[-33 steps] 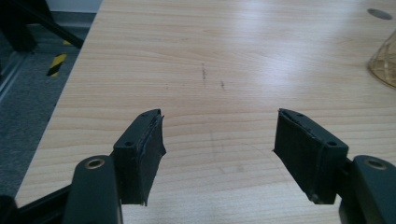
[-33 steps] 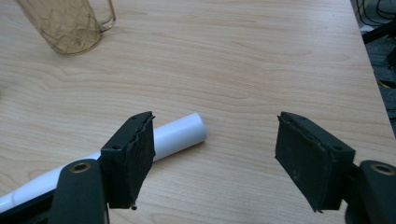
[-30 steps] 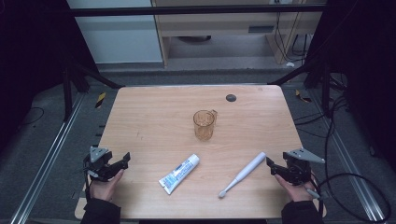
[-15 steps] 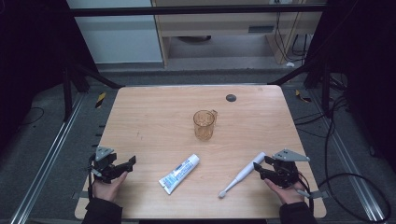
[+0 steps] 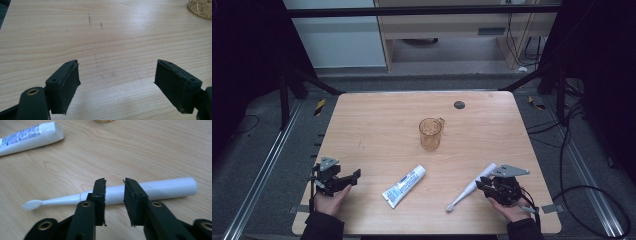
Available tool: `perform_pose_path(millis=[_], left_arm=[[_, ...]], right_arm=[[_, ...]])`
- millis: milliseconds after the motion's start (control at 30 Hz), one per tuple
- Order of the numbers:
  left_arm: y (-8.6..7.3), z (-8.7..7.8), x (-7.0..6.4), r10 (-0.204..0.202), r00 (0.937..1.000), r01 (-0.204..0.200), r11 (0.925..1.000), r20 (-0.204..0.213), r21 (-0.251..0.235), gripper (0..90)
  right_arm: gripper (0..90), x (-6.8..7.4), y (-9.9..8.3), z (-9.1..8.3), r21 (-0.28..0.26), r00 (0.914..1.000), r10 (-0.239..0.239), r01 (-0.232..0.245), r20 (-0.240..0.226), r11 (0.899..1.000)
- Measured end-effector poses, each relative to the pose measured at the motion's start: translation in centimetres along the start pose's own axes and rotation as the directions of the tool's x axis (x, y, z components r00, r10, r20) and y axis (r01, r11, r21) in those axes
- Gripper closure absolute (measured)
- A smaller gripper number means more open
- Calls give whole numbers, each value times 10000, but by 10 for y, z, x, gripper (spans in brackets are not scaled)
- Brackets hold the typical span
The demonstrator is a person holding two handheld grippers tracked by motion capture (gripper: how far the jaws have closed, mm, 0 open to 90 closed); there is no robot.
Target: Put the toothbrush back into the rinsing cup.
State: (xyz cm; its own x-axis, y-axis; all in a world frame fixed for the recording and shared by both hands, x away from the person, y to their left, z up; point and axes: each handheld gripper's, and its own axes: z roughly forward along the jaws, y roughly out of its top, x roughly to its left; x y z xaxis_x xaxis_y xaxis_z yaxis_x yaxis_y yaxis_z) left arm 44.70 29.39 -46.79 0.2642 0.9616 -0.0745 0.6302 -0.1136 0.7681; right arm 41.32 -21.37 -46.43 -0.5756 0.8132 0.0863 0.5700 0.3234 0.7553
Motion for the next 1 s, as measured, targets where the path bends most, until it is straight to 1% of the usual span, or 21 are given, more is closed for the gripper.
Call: perform_pose_path(millis=[67,133,300,367,467,533,700,900,1000], left_arm=[[0,1,-2,123,9999,-123,9999,-83,-15,192],[-1,0,-3,145,9998,-146,9999,-139,-74,195],[-1,1,-3,119,9999,-120,9998,-114,-125,207],[-1,1,-4,128,9999,-129,9998,-76,-147,209],[-1,1,-5,183,9998,-185,9996,-112,-190,211],[-1,1,-5,200,9997,-202,9996,-134,-184,211],[-1,2,-6,250,9996,-252,9996,-138,-158,211],[-1,3,-7,317,9993,-320,9994,-183,-154,211],[0,3,-7,335,9992,-337,9993,-203,-128,212]], right_arm=[[797,3,-2,2,161,9999,-127,128,-82,9998],[829,5,-4,3,329,9997,-179,184,-175,9993],[873,8,-6,7,484,9992,-200,216,-333,9986],[893,9,-7,10,633,9988,-310,335,-389,9974],[897,10,-8,13,721,9983,-394,425,-436,9965],[896,10,-8,15,738,9980,-301,342,-556,9967],[896,12,-8,19,917,9979,-324,375,-566,9951],[894,15,-7,24,972,9972,-426,484,-612,9941],[894,15,-7,26,963,9972,-495,547,-562,9938]])
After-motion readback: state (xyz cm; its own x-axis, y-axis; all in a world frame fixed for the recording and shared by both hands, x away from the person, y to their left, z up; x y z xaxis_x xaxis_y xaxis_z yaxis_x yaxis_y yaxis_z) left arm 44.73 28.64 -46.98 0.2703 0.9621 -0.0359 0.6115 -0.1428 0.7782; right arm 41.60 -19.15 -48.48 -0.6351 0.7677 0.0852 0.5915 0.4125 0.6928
